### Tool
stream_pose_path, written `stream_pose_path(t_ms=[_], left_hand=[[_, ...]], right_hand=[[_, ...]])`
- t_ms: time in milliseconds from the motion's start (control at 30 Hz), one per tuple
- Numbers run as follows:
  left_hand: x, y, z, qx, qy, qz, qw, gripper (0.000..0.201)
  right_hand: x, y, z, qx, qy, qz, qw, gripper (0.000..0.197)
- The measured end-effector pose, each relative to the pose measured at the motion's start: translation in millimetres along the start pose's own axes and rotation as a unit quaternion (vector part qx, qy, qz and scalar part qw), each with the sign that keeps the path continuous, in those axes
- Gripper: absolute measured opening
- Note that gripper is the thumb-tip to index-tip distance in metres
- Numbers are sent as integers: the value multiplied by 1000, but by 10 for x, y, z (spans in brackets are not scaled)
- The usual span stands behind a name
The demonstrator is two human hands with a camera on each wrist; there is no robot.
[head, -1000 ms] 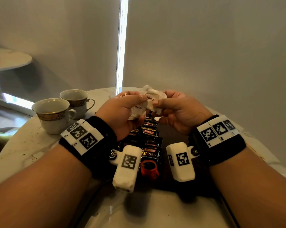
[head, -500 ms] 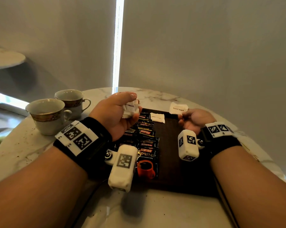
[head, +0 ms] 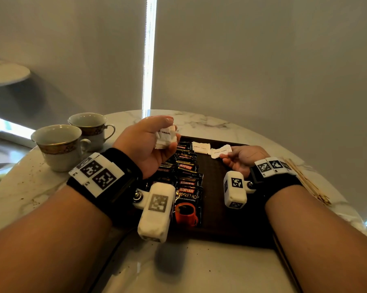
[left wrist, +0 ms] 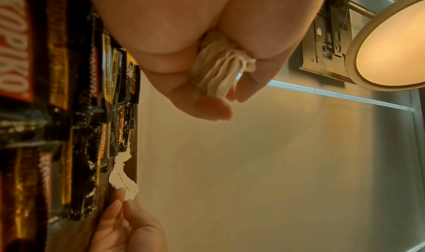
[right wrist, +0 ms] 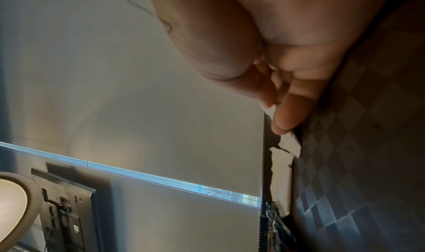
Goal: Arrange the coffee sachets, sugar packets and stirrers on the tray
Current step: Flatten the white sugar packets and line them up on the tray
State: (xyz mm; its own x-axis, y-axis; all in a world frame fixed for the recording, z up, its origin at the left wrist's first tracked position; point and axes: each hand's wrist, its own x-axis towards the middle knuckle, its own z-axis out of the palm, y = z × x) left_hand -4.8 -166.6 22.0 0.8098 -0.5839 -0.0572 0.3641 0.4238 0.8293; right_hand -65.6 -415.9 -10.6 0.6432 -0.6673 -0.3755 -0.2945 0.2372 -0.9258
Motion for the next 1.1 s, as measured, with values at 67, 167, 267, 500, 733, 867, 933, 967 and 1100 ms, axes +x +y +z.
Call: stream_pose_path(t_ms=[67, 167, 267, 500, 733, 867, 933, 967, 1100], left_hand=[[0, -3, -1, -1, 2, 1, 1000, 13], [4, -6, 0, -5, 1, 1, 1000, 12], [7, -10, 1, -4, 7, 2, 1000, 12], [11, 2, -11, -11, 3, 5, 1000, 16], [17, -7, -12, -13, 3, 6, 1000, 21], [3, -2, 0, -14, -1, 4, 1000, 16], [-6, 1, 5, -16, -2, 2, 1000, 15], [-9, 4, 2, -17, -3, 2, 1000, 16], [-27, 13, 5, -19, -2, 2, 1000, 18]], right_hand=[[-1, 6, 3, 16, -6, -4, 1000, 46], [-4, 7, 7, 60, -22, -11, 998, 45], [-9, 8, 6, 80, -36, -20, 996, 39], [36, 18, 26, 81, -11, -30, 996, 38], [64, 11, 4, 84, -21, -32, 996, 34], [76, 11, 2, 78, -12, -36, 996, 35], [84, 13, 5, 74, -11, -42, 996, 34], [87, 14, 7, 73, -10, -43, 996, 33], [96, 13, 8, 66, -4, -42, 997, 34]])
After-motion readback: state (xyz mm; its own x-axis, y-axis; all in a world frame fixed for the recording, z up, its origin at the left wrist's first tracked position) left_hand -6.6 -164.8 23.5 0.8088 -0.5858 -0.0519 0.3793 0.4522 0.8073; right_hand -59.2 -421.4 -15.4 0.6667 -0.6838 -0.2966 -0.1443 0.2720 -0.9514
